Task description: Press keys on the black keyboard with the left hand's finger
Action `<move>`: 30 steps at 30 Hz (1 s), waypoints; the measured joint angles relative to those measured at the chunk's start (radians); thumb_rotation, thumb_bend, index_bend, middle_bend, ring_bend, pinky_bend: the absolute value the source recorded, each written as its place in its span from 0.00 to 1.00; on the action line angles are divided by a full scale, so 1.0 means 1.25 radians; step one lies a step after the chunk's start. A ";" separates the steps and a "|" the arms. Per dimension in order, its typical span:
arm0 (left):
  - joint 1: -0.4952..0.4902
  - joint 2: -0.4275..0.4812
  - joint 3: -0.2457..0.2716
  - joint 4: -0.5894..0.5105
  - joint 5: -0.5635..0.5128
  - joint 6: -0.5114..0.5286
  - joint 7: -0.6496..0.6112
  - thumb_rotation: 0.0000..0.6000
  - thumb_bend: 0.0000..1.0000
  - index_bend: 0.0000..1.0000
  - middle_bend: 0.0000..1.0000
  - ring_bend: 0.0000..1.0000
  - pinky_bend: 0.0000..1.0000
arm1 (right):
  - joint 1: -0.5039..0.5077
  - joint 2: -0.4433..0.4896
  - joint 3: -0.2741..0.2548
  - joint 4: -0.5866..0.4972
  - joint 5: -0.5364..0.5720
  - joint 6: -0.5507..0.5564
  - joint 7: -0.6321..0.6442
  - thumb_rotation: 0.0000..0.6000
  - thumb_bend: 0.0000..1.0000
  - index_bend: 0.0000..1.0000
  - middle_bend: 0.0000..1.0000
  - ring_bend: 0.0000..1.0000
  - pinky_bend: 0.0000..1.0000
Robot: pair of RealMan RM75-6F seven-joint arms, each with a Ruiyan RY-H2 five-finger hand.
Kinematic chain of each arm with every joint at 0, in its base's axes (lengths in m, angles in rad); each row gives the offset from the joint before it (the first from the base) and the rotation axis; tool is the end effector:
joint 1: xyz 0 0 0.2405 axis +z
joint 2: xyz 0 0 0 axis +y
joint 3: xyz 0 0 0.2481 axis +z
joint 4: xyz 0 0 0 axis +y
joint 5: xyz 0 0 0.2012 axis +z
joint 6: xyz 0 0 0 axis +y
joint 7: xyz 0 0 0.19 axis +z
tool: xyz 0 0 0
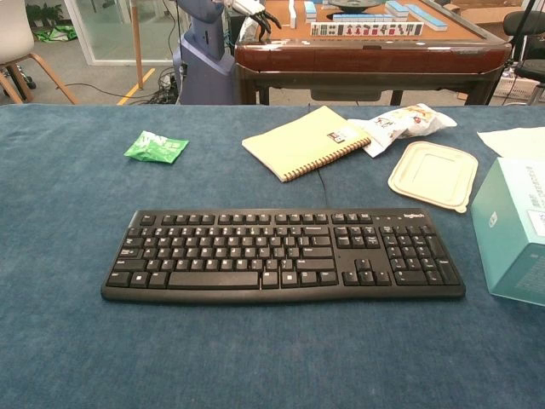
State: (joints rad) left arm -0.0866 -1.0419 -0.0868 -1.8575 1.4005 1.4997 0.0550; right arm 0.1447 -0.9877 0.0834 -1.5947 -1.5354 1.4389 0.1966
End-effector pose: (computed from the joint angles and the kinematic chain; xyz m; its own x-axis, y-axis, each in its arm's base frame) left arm -0.2695 0.2289 0.1796 0.2799 -0.0293 0.9596 0.9586 0.0625 -0.2778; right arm -0.2905 -0.2509 0.2027 0.3524 0.0099 0.9358 -0.9314 -0.0932 0.3518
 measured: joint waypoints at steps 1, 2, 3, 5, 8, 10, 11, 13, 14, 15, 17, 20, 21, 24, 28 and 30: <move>0.000 0.000 0.000 0.000 0.000 0.000 0.000 1.00 0.28 0.09 0.19 0.24 0.17 | 0.001 0.000 0.000 0.000 0.000 -0.001 0.000 1.00 0.11 0.05 0.13 0.08 0.07; 0.000 0.000 0.000 0.000 0.000 0.000 0.001 1.00 0.28 0.09 0.19 0.24 0.17 | 0.002 0.000 0.000 0.000 0.000 -0.002 0.000 1.00 0.11 0.05 0.13 0.08 0.07; 0.001 -0.001 0.000 0.000 0.001 0.000 0.001 1.00 0.28 0.09 0.19 0.24 0.17 | 0.002 0.000 0.000 0.001 0.000 -0.002 -0.001 1.00 0.11 0.05 0.13 0.08 0.07; 0.001 -0.001 0.001 0.000 0.003 0.000 0.001 1.00 0.28 0.09 0.19 0.24 0.17 | 0.002 0.001 0.001 0.001 0.002 -0.002 -0.001 1.00 0.11 0.05 0.13 0.08 0.07; 0.000 -0.001 0.001 0.001 0.010 0.002 -0.001 1.00 0.28 0.09 0.19 0.24 0.17 | 0.001 0.005 0.003 -0.001 0.004 0.003 -0.002 1.00 0.11 0.05 0.13 0.08 0.07; -0.002 -0.001 -0.001 0.004 0.014 0.001 -0.005 1.00 0.28 0.09 0.19 0.24 0.17 | -0.001 0.009 0.005 -0.002 0.006 0.008 -0.003 1.00 0.11 0.05 0.13 0.08 0.07; -0.004 -0.001 -0.002 0.005 0.016 0.001 -0.007 1.00 0.28 0.09 0.19 0.24 0.17 | -0.002 0.011 0.007 -0.004 0.006 0.011 -0.004 1.00 0.10 0.05 0.13 0.08 0.07; -0.008 -0.001 -0.004 0.009 0.023 -0.002 -0.012 1.00 0.28 0.09 0.19 0.24 0.17 | -0.003 0.016 0.010 -0.007 0.009 0.017 -0.006 1.00 0.11 0.05 0.13 0.08 0.07; -0.011 0.000 -0.004 0.010 0.028 -0.004 -0.014 1.00 0.28 0.09 0.19 0.24 0.17 | -0.004 0.018 0.011 -0.008 0.010 0.019 -0.008 1.00 0.11 0.05 0.13 0.08 0.07; -0.014 0.001 -0.005 0.013 0.033 -0.006 -0.016 1.00 0.28 0.09 0.19 0.25 0.17 | -0.004 0.019 0.012 -0.009 0.011 0.020 -0.009 1.00 0.11 0.05 0.13 0.08 0.07; -0.026 0.005 -0.006 0.018 0.049 -0.017 -0.022 1.00 0.28 0.10 0.22 0.30 0.23 | -0.004 0.022 0.015 -0.012 0.014 0.021 -0.011 1.00 0.11 0.05 0.13 0.08 0.07; -0.050 0.009 -0.011 0.025 0.069 -0.039 -0.031 1.00 0.28 0.13 0.29 0.38 0.37 | -0.002 0.024 0.017 -0.017 0.014 0.020 -0.014 1.00 0.11 0.05 0.13 0.08 0.07; -0.057 0.010 -0.013 0.028 0.074 -0.047 -0.031 1.00 0.28 0.13 0.32 0.41 0.44 | -0.001 0.024 0.017 -0.018 0.014 0.018 -0.015 1.00 0.11 0.05 0.13 0.08 0.07; -0.088 0.014 -0.018 0.033 0.085 -0.084 -0.031 1.00 0.28 0.14 0.41 0.51 0.64 | 0.003 0.021 0.016 -0.020 0.013 0.010 -0.018 1.00 0.11 0.05 0.13 0.08 0.07; -0.145 0.019 -0.025 0.043 0.113 -0.147 -0.045 1.00 0.35 0.22 0.64 0.72 0.86 | 0.006 0.018 0.014 -0.023 0.013 0.005 -0.022 1.00 0.11 0.05 0.13 0.08 0.07; -0.171 0.020 -0.026 0.050 0.133 -0.174 -0.059 1.00 0.40 0.25 0.77 0.81 0.92 | 0.006 0.018 0.014 -0.024 0.013 0.004 -0.024 1.00 0.10 0.05 0.13 0.08 0.07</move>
State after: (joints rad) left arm -0.3007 -1.0169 -0.1197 -1.7956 1.5671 1.2818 -0.0186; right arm 0.1525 -0.9646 0.1008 -1.6244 -1.5192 1.4444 0.1661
